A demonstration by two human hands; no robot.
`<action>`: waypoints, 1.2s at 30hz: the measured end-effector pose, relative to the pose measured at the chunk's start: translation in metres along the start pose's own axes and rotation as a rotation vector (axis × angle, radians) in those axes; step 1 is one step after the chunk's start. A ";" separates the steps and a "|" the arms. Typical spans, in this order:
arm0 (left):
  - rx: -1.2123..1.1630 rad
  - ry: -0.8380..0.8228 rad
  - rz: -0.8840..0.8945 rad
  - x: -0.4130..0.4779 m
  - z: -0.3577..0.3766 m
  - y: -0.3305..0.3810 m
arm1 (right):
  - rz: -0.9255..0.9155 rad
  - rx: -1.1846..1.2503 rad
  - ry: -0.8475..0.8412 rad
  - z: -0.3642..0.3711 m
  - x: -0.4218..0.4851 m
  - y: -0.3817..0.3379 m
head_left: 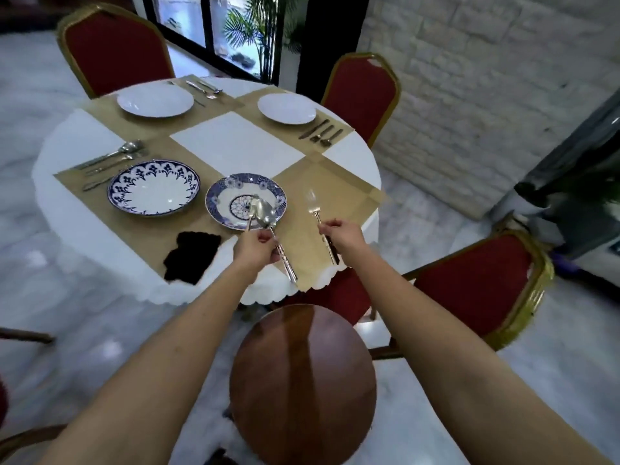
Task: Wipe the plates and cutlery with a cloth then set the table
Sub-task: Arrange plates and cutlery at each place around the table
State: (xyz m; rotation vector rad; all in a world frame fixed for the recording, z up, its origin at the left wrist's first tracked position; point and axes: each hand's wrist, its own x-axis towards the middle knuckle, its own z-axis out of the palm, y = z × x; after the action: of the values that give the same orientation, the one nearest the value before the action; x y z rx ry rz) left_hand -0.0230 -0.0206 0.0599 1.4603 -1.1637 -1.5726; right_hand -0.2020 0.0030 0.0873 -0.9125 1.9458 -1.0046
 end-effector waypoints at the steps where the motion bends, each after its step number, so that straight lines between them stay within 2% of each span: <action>1: -0.033 0.007 -0.007 -0.002 0.007 -0.004 | -0.003 -0.026 -0.018 -0.005 -0.002 0.001; 9: -0.088 0.021 -0.020 -0.009 0.047 -0.012 | -0.039 -0.111 0.067 -0.042 0.000 0.012; 17: -0.160 0.033 -0.055 0.011 0.084 0.005 | -0.064 -0.031 0.105 -0.084 0.038 -0.006; 26: -0.129 0.201 -0.067 0.075 0.163 0.021 | -0.115 -0.051 -0.019 -0.128 0.170 -0.010; 36: -0.102 0.333 -0.156 0.179 0.254 0.030 | -0.075 -0.056 -0.193 -0.124 0.291 0.022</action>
State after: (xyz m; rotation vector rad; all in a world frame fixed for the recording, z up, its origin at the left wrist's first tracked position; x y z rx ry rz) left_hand -0.3005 -0.1556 0.0128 1.6983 -0.7833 -1.3978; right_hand -0.4479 -0.1897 0.0352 -1.0794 1.7969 -0.8740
